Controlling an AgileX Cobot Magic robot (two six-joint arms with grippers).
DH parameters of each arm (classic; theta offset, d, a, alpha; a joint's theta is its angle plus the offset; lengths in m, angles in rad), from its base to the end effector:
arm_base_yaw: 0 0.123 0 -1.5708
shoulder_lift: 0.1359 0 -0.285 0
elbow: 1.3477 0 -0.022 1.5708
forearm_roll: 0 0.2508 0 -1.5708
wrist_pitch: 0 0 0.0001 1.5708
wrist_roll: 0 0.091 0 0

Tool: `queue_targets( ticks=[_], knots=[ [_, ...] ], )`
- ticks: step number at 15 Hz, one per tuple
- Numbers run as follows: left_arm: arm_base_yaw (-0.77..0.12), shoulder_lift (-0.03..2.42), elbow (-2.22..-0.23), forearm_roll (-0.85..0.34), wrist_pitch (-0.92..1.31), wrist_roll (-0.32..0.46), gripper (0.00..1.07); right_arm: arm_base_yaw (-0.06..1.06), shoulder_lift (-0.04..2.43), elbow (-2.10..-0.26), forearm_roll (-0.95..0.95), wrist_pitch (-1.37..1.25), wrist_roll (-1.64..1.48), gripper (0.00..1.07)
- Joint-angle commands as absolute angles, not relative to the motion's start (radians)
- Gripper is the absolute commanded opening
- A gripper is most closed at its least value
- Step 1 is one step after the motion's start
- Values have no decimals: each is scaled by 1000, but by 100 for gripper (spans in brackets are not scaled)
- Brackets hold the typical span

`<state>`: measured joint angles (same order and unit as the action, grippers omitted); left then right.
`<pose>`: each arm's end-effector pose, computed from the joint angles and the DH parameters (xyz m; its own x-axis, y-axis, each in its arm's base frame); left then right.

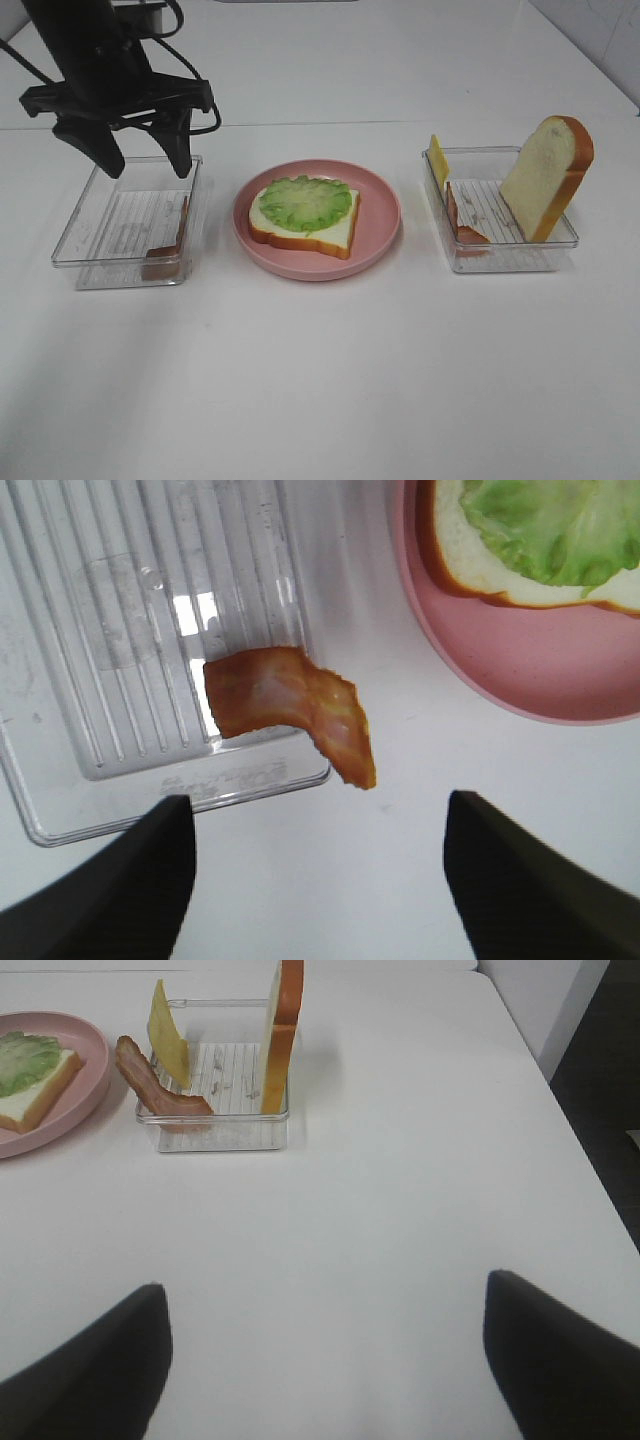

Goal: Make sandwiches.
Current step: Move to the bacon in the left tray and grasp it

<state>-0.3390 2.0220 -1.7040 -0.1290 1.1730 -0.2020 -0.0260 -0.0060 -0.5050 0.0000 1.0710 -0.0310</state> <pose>0.3946 -0.1506 0.2352 -0.9872 0.0854 -0.1346 0.1061 0.9821 -0.1554 -0.0068 0.0002 0.2778 -0.4558 -0.0192 -0.8899 0.0119 0.9995 -0.0276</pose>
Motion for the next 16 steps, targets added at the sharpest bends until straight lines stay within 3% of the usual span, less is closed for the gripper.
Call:
queue_targets(
  ticks=[1,9,10,12,16],
  knots=[
    [-368,2070,-1696,-141,1167,-214,63,-34,-18,-505,0,1058,-36,81],
    [-388,2143,-1695,-133,1160,-215,62,-34,-18,-505,0,1058,-36,81],
    [-388,2143,-1695,-133,1137,-221,54,-34,-18,-505,0,1058,-36,81],
    [-388,2143,-1695,-133,1137,-226,47,-34,-18,-505,0,1058,-36,81],
    [-388,2143,-1695,-133,1159,-229,40,-34,-18,-505,0,1058,-36,81]
  ],
)
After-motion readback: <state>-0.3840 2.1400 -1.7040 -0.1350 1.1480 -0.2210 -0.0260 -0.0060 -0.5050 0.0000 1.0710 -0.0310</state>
